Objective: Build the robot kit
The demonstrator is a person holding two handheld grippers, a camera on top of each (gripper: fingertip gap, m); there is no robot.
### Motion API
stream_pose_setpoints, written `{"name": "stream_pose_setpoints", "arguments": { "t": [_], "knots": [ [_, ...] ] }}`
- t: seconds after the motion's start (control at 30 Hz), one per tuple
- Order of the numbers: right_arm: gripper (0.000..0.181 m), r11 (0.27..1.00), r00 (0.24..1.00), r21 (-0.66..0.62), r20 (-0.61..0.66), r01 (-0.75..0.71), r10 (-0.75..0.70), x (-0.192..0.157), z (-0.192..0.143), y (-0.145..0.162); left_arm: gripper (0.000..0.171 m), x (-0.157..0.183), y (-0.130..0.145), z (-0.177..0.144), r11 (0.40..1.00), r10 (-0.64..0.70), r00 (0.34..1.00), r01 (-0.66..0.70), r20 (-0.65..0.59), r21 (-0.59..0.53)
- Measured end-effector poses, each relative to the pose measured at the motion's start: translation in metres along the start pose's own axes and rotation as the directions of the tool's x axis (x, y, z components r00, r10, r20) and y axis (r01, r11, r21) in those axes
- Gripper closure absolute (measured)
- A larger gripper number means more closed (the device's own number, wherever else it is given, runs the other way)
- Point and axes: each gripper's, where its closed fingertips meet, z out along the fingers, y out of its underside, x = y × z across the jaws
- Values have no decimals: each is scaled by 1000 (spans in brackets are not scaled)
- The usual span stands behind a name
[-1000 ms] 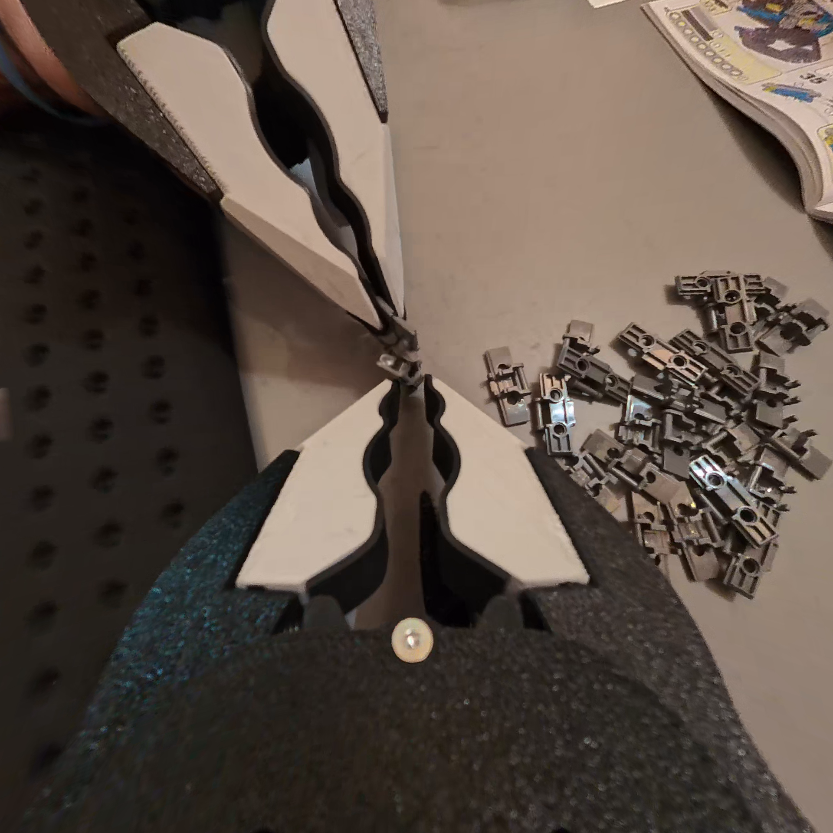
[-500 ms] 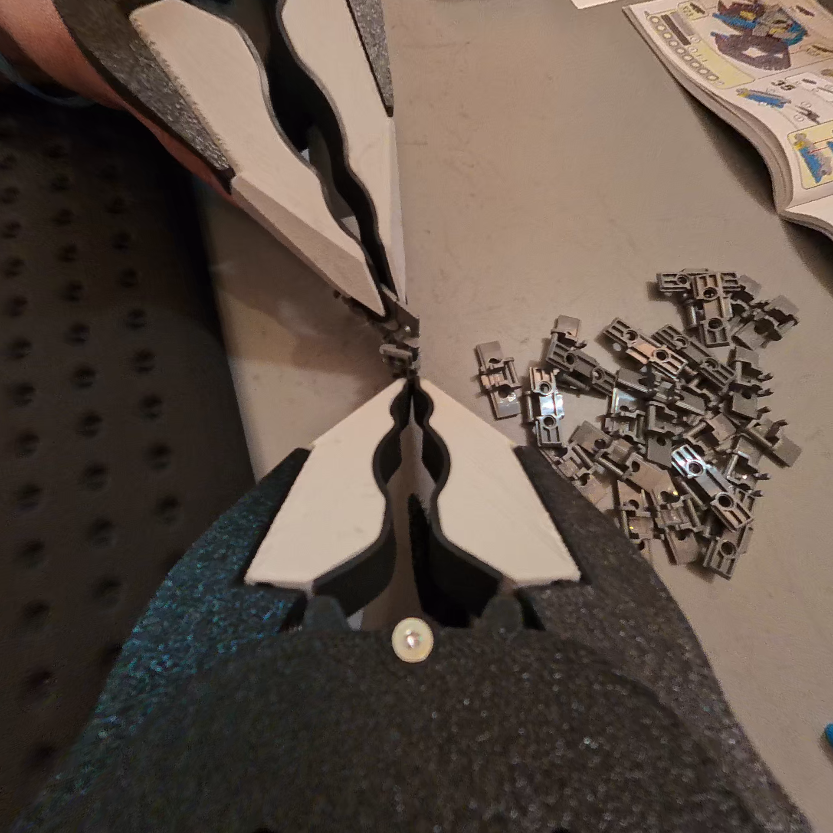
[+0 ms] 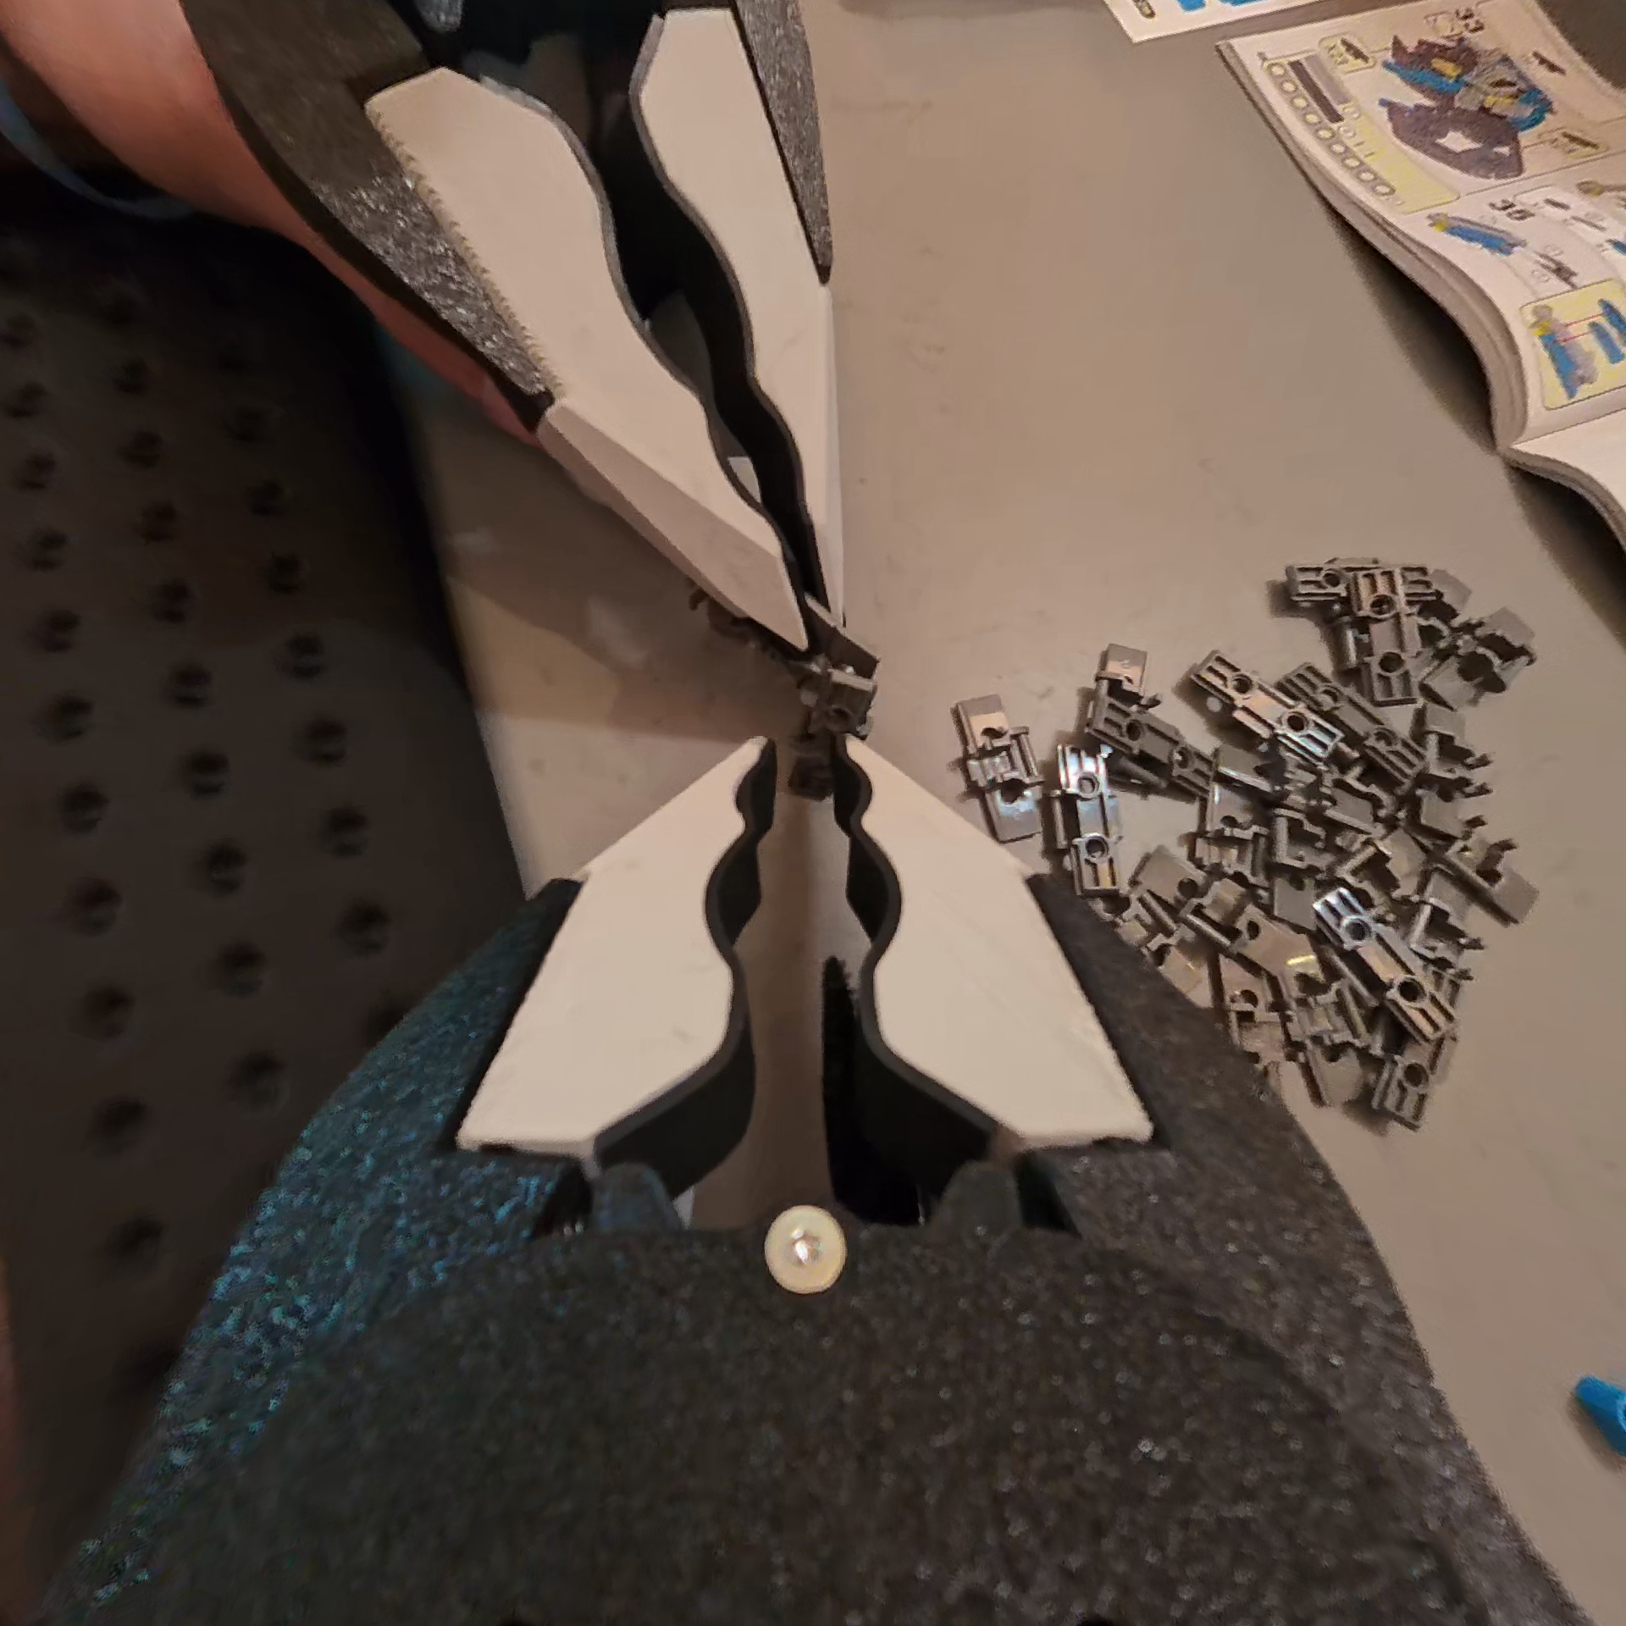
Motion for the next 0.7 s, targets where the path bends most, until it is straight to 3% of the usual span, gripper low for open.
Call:
{"name": "stream_pose_setpoints", "arguments": {
  "t": [0.1,0.17,0.2,0.33,0.47,0.5,0.7],
  "knots": [
    [169,1000,998,-23,-59,-21,19,6,1,0,169,-1,0,0,1000,-7,1000,7,4,1],
    [146,994,991,-64,-103,-89,82,9,5,6,169,-1,0,0,1000,-9,1000,9,-2,0],
    [144,990,989,-97,-117,-103,91,9,8,10,169,-1,0,0,1000,-13,1000,13,1,0],
    [166,990,972,-143,-235,-18,-17,14,10,12,169,-2,0,0,1000,-21,1000,21,2,1],
    [170,985,963,-175,-263,4,-51,17,8,14,169,-1,0,0,1000,-17,1000,17,4,1],
    [181,985,964,-172,-264,-5,-41,20,6,13,169,-1,0,0,1000,-17,1000,17,3,1],
    [181,990,975,-31,-180,-138,130,34,-17,-1,169,0,0,0,1000,-10,1000,10,-1,1]
  ]
}}
